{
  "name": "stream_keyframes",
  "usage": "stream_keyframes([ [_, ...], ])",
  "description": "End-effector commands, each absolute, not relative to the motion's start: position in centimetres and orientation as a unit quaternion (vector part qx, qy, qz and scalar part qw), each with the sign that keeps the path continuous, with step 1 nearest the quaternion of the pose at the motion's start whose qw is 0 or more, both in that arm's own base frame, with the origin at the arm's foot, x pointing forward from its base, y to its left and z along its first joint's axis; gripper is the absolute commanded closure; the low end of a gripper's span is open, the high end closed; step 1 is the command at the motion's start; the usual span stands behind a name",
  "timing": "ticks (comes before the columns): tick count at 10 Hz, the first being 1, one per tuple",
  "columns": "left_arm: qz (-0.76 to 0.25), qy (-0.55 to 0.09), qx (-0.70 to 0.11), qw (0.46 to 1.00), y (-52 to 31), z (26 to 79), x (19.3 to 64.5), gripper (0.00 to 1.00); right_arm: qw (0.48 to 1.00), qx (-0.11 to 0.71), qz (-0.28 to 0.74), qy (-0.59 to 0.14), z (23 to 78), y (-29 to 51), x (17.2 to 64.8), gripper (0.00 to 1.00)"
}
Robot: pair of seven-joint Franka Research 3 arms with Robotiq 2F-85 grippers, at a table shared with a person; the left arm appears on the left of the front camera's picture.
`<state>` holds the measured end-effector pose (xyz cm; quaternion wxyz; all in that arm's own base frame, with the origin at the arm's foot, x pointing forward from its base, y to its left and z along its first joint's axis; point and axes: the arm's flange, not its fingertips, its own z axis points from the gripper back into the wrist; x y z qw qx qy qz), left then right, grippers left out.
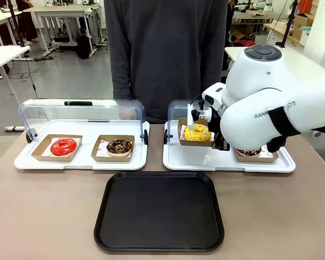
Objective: Move the third donut from the left to the tray.
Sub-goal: Pick up the Paper togo box containing the Donut indicated by the person and place it on the Handle tray.
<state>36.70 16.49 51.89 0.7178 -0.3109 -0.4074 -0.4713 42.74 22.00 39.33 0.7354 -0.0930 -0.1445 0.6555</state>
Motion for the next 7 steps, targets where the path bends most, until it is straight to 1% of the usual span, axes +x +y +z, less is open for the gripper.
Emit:
stream_keyframes([
  [1, -0.476, -0.411, -0.312, 0.712, 16.4, 51.9, 36.6, 0.00, 0.758, -0.086, 0.629, -0.147, 40.4, 22.9, 39.0, 0.98],
  [4, -0.476, -0.411, -0.312, 0.712, 16.4, 51.9, 36.6, 0.00, 0.765, -0.072, 0.624, -0.144, 40.7, 25.3, 33.7, 0.98],
  [7, -0.476, -0.411, -0.312, 0.712, 16.4, 51.9, 36.6, 0.00, 0.757, -0.068, 0.635, -0.139, 39.2, 28.0, 29.8, 0.98],
])
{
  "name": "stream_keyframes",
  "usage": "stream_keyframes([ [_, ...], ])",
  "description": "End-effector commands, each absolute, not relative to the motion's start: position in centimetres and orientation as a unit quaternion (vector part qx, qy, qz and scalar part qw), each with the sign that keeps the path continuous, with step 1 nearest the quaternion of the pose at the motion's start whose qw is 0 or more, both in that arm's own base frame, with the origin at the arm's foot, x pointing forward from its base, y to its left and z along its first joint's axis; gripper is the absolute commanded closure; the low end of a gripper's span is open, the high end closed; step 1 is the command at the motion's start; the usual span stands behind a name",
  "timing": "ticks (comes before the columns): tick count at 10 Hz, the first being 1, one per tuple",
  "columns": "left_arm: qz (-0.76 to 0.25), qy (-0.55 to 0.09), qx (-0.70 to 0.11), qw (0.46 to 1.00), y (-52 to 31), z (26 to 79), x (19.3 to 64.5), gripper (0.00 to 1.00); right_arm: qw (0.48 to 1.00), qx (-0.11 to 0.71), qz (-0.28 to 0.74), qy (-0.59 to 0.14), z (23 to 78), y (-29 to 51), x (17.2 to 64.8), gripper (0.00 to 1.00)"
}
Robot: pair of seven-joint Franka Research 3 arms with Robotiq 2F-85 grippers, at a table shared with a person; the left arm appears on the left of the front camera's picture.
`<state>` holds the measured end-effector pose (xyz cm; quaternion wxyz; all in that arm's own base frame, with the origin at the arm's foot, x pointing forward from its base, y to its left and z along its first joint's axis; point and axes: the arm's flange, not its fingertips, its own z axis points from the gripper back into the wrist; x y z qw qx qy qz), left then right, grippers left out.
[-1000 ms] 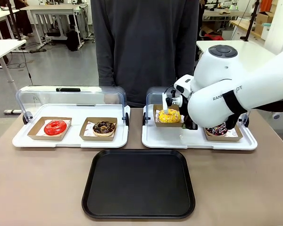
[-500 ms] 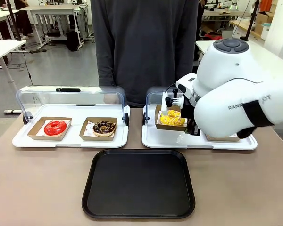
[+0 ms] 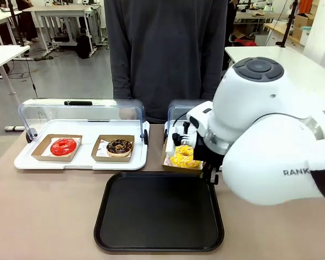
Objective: Move the third donut from the left to the tray.
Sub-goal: Pick up the Paper togo box containing the Donut indicated by the person and place it on the Handle tray.
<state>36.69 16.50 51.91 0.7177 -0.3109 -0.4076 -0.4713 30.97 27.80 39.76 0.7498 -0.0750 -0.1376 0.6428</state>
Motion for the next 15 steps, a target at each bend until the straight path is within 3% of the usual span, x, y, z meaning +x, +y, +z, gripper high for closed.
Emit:
stream_keyframes([
  [1, -0.476, -0.411, -0.312, 0.712, 16.4, 51.9, 36.6, 0.00, 0.753, -0.066, 0.640, -0.138, 38.4, 29.0, 29.2, 0.98],
  [7, -0.476, -0.411, -0.312, 0.712, 16.4, 51.9, 36.6, 0.00, 0.741, -0.061, 0.655, -0.135, 32.2, 33.2, 26.1, 0.98],
  [15, -0.476, -0.411, -0.312, 0.712, 16.4, 51.9, 36.6, 0.00, 0.728, -0.064, 0.672, -0.120, 29.2, 33.8, 24.4, 0.98],
])
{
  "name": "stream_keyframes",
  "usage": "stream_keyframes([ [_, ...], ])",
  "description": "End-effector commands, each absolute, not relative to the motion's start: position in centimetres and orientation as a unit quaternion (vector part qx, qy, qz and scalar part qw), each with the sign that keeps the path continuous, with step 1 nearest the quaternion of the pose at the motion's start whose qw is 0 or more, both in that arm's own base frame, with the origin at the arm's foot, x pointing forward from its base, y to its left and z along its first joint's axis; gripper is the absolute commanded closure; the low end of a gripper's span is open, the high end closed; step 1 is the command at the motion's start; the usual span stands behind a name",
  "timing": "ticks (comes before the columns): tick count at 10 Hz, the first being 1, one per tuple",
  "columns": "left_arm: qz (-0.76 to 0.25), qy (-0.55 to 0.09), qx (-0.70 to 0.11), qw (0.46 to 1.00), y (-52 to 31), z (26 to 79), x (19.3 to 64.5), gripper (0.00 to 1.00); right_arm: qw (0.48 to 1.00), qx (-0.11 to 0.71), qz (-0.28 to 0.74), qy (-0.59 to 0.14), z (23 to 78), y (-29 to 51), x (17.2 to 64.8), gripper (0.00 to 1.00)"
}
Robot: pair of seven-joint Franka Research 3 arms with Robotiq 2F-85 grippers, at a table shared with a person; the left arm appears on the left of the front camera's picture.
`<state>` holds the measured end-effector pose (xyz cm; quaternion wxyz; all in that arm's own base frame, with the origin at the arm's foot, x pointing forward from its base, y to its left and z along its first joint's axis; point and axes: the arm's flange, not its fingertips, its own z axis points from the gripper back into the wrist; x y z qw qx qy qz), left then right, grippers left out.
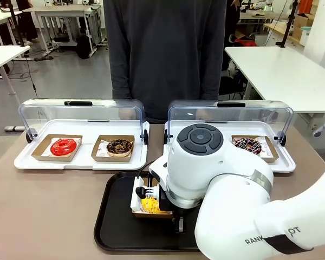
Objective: Move the third donut from the left to the tray.
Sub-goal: Pick up the Paper togo box containing the Donut indicated by the person and place it on the Handle tray.
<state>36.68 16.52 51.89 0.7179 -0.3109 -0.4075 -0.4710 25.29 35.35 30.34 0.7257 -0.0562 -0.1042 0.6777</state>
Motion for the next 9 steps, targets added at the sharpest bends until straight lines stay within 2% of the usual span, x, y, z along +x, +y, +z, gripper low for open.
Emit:
stream_keyframes([
  [1, -0.476, -0.411, -0.312, 0.712, 16.4, 51.9, 36.6, 0.00, 0.726, -0.063, 0.675, -0.115, 29.1, 33.7, 24.5, 0.98],
  [4, -0.476, -0.411, -0.312, 0.712, 16.4, 51.9, 36.6, 0.00, 0.725, -0.052, 0.678, -0.114, 29.1, 33.6, 24.9, 0.98],
  [5, -0.476, -0.411, -0.312, 0.712, 16.4, 51.9, 36.6, 0.00, 0.719, -0.051, 0.683, -0.117, 29.2, 33.4, 24.7, 0.41],
  [7, -0.476, -0.411, -0.312, 0.712, 16.4, 51.9, 36.6, 0.00, 0.724, -0.036, 0.679, -0.114, 30.0, 33.0, 24.9, 0.43],
  [8, -0.476, -0.411, -0.312, 0.712, 16.4, 51.9, 36.6, 0.00, 0.726, -0.035, 0.677, -0.115, 31.0, 32.9, 24.8, 0.00],
  [9, -0.476, -0.411, -0.312, 0.712, 16.4, 51.9, 36.6, 0.00, 0.731, -0.038, 0.672, -0.115, 32.2, 33.0, 24.7, 0.29],
])
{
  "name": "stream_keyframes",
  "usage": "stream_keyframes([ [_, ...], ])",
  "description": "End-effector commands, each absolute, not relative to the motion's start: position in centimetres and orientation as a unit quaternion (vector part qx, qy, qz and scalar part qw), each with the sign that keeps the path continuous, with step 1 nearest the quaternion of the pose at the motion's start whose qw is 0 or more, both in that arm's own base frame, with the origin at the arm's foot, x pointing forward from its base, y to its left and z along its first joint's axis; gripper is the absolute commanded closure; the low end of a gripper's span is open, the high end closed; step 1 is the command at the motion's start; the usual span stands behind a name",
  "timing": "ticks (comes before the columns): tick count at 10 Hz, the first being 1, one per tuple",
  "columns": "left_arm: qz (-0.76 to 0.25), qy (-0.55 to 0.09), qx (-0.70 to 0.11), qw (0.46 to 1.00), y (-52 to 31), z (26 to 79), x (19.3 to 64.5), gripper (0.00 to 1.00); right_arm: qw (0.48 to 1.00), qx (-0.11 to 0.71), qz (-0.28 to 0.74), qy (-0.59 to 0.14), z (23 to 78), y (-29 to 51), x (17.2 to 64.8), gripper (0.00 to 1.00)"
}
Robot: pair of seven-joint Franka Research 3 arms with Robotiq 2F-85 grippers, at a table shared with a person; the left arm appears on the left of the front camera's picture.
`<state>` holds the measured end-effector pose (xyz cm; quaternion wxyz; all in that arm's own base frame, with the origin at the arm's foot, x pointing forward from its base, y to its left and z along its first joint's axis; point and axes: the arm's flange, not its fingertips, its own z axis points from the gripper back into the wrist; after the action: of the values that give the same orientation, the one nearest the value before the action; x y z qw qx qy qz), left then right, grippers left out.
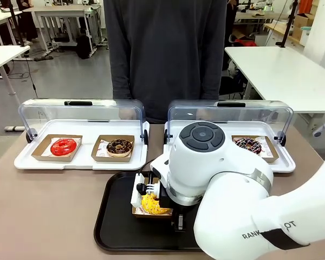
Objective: Move the third donut from the left to the tray.
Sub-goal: Pick up the Paper togo box containing the Donut indicated by the person and place it on the Handle tray.
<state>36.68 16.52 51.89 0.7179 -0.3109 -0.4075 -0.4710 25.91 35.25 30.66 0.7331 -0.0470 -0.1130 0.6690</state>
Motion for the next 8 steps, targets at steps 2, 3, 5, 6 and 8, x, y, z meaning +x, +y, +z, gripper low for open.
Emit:
stream_keyframes([
  [2, -0.476, -0.411, -0.312, 0.712, 16.4, 51.9, 36.6, 0.00, 0.731, -0.032, 0.672, -0.114, 34.8, 33.3, 24.7, 0.00],
  [3, -0.476, -0.411, -0.312, 0.712, 16.4, 51.9, 36.6, 0.00, 0.733, -0.036, 0.669, -0.116, 36.1, 33.3, 24.5, 0.00],
  [5, -0.476, -0.411, -0.312, 0.712, 16.4, 51.9, 36.6, 0.00, 0.736, -0.045, 0.662, -0.130, 38.7, 33.2, 24.1, 0.00],
  [6, -0.476, -0.411, -0.312, 0.712, 16.4, 51.9, 36.6, 0.00, 0.734, -0.048, 0.663, -0.135, 39.9, 33.4, 24.0, 0.00],
  [8, -0.476, -0.411, -0.312, 0.712, 16.4, 51.9, 36.6, 0.00, 0.739, -0.058, 0.658, -0.134, 41.0, 33.6, 24.0, 0.00],
])
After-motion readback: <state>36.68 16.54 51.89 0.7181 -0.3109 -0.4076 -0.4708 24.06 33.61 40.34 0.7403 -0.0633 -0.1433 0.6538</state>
